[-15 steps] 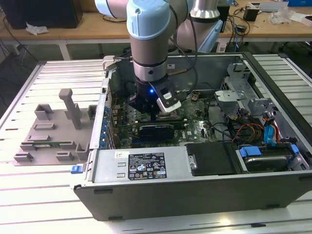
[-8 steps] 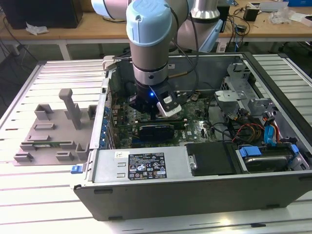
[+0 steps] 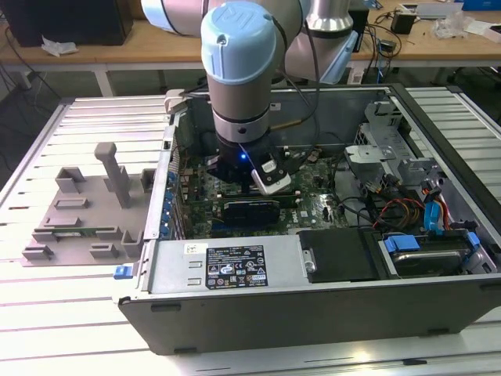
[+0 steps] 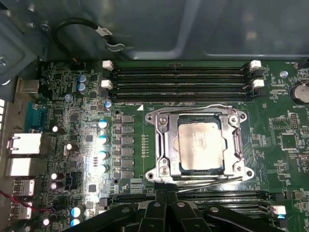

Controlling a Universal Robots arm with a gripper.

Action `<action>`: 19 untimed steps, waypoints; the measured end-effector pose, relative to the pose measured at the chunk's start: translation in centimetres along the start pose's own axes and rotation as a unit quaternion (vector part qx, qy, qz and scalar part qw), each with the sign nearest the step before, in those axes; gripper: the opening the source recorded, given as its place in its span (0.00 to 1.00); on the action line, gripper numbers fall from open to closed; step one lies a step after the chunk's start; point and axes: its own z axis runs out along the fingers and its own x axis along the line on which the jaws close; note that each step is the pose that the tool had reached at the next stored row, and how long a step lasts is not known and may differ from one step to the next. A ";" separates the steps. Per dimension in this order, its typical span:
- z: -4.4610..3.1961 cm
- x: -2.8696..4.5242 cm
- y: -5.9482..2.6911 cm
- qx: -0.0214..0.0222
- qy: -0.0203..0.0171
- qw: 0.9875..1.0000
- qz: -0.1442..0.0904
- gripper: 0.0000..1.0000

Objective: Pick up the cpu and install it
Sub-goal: 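Install the second cpu locking lever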

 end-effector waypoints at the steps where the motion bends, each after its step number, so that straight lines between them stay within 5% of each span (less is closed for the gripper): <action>1: 0.07 0.12 -0.02 -0.001 0.000 1.000 0.001 0.11; 4: 0.25 0.47 -0.07 -0.002 -0.001 1.000 0.005 0.11; 10: 0.39 1.18 -0.02 -0.019 -0.005 1.000 0.012 0.11; 19: 0.89 1.22 -0.08 -0.034 -0.007 0.999 0.019 0.11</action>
